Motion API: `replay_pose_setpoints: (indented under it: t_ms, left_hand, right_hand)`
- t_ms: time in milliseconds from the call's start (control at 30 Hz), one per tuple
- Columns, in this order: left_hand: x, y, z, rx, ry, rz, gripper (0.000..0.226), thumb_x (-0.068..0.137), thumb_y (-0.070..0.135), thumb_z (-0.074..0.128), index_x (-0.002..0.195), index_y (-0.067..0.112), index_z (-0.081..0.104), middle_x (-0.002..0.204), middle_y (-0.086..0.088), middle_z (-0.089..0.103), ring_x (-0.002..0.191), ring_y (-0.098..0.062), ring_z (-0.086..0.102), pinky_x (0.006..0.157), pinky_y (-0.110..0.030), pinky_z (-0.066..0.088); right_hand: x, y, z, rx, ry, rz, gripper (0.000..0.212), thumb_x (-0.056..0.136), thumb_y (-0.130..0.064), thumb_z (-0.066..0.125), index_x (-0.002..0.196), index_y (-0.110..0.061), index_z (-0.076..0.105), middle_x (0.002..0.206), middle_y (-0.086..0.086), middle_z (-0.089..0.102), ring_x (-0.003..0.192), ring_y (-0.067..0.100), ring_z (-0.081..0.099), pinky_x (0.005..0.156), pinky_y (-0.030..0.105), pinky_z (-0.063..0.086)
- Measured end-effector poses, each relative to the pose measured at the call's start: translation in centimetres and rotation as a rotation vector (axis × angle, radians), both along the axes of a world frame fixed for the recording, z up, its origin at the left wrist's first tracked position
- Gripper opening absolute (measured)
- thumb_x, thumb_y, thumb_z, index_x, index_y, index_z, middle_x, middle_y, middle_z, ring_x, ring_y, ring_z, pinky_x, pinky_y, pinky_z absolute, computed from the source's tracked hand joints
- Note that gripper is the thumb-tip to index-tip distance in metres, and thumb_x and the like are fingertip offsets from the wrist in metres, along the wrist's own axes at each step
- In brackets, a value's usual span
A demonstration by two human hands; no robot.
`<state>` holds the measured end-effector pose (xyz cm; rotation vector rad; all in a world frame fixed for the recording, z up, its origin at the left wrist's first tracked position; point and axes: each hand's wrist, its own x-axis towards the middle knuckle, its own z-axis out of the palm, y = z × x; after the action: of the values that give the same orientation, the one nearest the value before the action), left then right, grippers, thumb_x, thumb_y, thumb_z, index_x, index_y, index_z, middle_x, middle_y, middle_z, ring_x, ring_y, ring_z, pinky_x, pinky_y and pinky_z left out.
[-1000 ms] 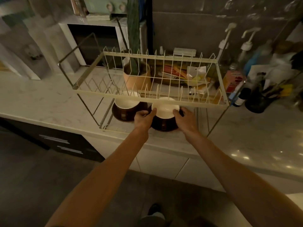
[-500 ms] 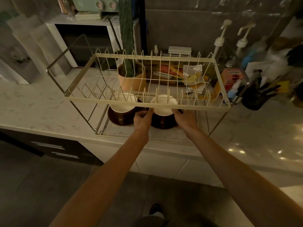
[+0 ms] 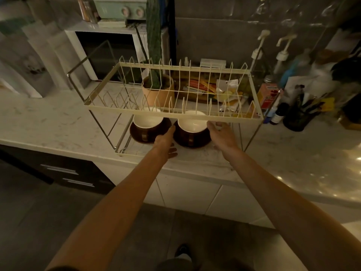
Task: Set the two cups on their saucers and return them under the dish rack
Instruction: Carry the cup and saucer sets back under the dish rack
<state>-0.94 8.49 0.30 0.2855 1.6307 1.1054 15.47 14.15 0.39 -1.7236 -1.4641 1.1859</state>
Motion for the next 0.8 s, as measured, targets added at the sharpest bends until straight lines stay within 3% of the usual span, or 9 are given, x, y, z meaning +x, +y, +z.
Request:
replay_pose_setpoints:
  t_ms: [200,433,733,800]
  left_hand:
    - [1.2,1.2,0.0,0.020,-0.014,0.033,0.078,0.082,0.048,0.069,0.141,0.009,0.036,0.139,-0.017,0.050,0.120,-0.034,0.056,0.089,-0.044,0.055]
    - [1.4,2.4,-0.4,0.004,0.011,0.079,0.062,0.084,0.034,0.071,0.132,0.008,0.043,0.133,-0.016,0.053,0.119,-0.033,0.057,0.085,-0.042,0.057]
    - [1.1,2.9,-0.9,0.015,0.009,0.063,0.064,0.084,0.032,0.072,0.134,0.008,0.041,0.133,-0.016,0.054,0.118,-0.034,0.057,0.087,-0.045,0.057]
    - [1.3,3.1,-0.9,0.019,0.005,0.044,0.065,0.084,0.032,0.072,0.135,0.007,0.041,0.133,-0.016,0.054,0.118,-0.034,0.058,0.085,-0.043,0.058]
  right_hand:
    - [-0.4,0.2,0.4,-0.033,0.008,0.039,0.067,0.089,-0.062,0.048,0.144,-0.024,0.043,0.152,0.002,0.044,0.134,0.031,0.046,0.103,0.052,0.048]
    - [-1.7,1.2,0.2,-0.068,-0.020,0.018,0.057,0.094,-0.052,0.050,0.140,-0.019,0.048,0.145,0.006,0.051,0.129,0.030,0.050,0.101,0.049,0.050]
    - [-1.9,1.5,-0.4,-0.067,0.006,-0.017,0.050,0.095,-0.033,0.055,0.141,-0.013,0.048,0.143,0.010,0.052,0.129,0.031,0.051,0.104,0.045,0.048]
    - [-1.6,1.6,-0.6,-0.060,0.012,-0.025,0.050,0.096,-0.031,0.054,0.141,-0.012,0.047,0.144,0.011,0.052,0.130,0.030,0.050,0.104,0.039,0.045]
